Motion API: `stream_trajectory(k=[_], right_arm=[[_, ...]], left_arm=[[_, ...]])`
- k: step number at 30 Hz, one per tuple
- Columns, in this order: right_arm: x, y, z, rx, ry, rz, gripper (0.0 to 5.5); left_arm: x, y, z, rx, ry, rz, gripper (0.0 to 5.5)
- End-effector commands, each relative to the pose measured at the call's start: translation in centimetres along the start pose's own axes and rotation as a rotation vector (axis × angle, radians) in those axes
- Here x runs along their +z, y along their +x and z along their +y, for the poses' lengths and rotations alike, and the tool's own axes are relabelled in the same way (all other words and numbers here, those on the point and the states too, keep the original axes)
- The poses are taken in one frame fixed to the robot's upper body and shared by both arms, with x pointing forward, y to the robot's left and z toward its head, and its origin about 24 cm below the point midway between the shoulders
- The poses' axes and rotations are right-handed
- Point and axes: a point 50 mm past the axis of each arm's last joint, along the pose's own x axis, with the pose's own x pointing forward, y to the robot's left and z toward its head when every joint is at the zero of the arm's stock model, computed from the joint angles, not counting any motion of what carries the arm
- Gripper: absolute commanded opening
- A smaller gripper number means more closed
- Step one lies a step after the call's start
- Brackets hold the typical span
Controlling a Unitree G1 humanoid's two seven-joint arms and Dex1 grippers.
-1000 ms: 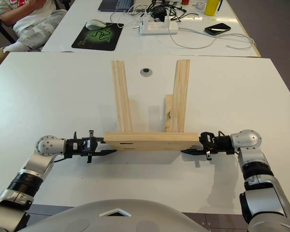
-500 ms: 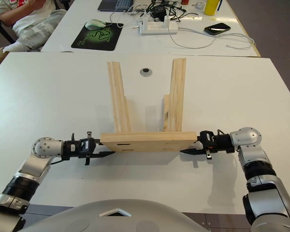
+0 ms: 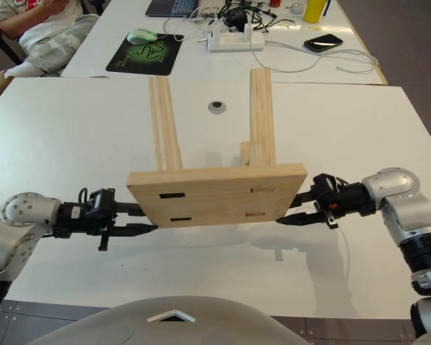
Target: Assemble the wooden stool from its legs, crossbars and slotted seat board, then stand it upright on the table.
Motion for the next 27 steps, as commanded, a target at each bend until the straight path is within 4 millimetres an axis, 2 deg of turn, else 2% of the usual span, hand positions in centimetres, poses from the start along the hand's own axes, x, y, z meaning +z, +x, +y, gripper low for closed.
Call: stream_trajectory(k=[1, 7, 9, 13, 16, 21, 27], right_arm=[[5.3, -0.2, -0.5, 0.062, 0.053, -0.109, 1.31], [9.3, -0.4, -0.9, 0.109, 0.247, -0.269, 1.31], [10.3, -0.5, -1.0, 0.119, 0.303, -0.314, 1.31], [14.4, -1.4, -2.3, 0.123, 0.387, -0.504, 1.31], [15.9, -1.8, -3.3, 0.086, 0.421, -0.581, 1.31], [15.5, -1.8, -3.6, 0.068, 0.547, -0.565, 1.32], [13.7, -1.9, -2.9, 0.054, 0.643, -0.549, 1.32]], left_arm=[[3.2, 0.2, -0.9, -0.056, -0.188, -0.149, 1.34], [7.4, -1.4, -0.1, -0.166, -0.457, -0.343, 1.34], [8.4, -1.8, 0.1, -0.197, -0.507, -0.387, 1.34], [10.3, -2.8, 0.0, -0.238, -0.57, -0.498, 1.34], [11.1, -2.8, -0.1, -0.249, -0.576, -0.526, 1.34], [12.7, -2.9, 1.4, -0.237, -0.553, -0.622, 1.34], [17.3, -2.6, 3.4, -0.261, -0.468, -0.764, 1.34]])
